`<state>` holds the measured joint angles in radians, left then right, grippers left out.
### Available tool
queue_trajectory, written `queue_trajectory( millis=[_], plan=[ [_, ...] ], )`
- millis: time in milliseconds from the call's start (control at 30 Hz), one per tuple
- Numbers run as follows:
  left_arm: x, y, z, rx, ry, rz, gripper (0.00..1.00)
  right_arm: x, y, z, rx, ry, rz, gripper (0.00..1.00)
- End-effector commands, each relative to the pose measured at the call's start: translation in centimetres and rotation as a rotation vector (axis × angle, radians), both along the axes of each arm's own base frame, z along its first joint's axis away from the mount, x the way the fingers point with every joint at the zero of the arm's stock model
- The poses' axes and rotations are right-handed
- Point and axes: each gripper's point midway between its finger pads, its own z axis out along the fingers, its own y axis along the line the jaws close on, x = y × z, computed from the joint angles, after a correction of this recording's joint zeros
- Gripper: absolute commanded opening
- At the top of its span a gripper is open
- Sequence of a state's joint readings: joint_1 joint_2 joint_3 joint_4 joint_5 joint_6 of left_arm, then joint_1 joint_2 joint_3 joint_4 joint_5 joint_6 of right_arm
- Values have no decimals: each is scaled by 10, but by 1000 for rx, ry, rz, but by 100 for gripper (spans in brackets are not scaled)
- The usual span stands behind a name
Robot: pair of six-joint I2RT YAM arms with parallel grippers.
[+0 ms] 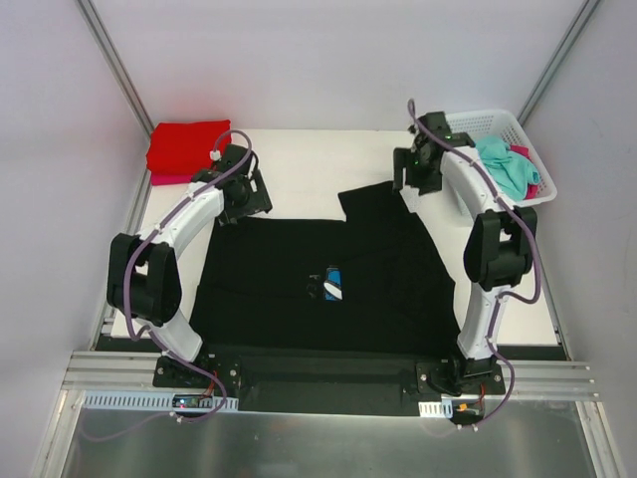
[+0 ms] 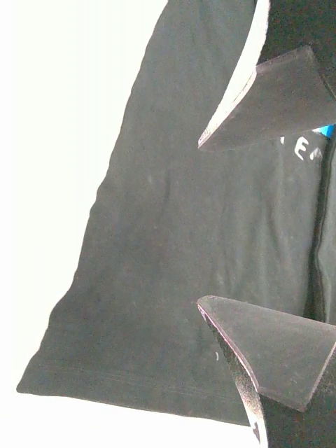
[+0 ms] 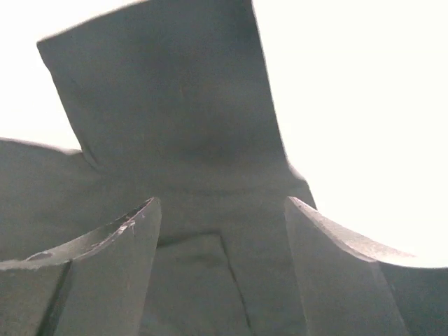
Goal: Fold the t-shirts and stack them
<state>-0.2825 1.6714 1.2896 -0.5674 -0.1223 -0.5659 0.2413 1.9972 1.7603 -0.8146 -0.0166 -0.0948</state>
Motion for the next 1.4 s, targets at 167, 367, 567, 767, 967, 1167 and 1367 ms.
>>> queue_trajectory(
  millis=[167, 367, 567, 767, 967, 1167, 1367],
  plan=[
    [25, -10, 28, -24, -96, -14, 84, 101, -6, -4, 298, -113, 88, 71],
    [24, -13, 27, -33, -89, -27, 84, 112, 5, -33, 426, -77, 79, 68],
    [27, -16, 27, -42, -85, -29, 84, 111, 8, -30, 438, -78, 80, 68],
    [26, -17, 22, -47, -70, -25, 84, 111, 10, -25, 447, -82, 80, 68],
    [24, -16, 17, -40, -59, -26, 85, 110, 24, -34, 448, -64, 100, 66],
    [24, -14, 20, -32, -69, -31, 85, 120, 32, -32, 445, -80, 125, 65],
    [24, -13, 23, -28, -72, -32, 85, 132, 26, -27, 424, -119, 133, 66]
  ],
)
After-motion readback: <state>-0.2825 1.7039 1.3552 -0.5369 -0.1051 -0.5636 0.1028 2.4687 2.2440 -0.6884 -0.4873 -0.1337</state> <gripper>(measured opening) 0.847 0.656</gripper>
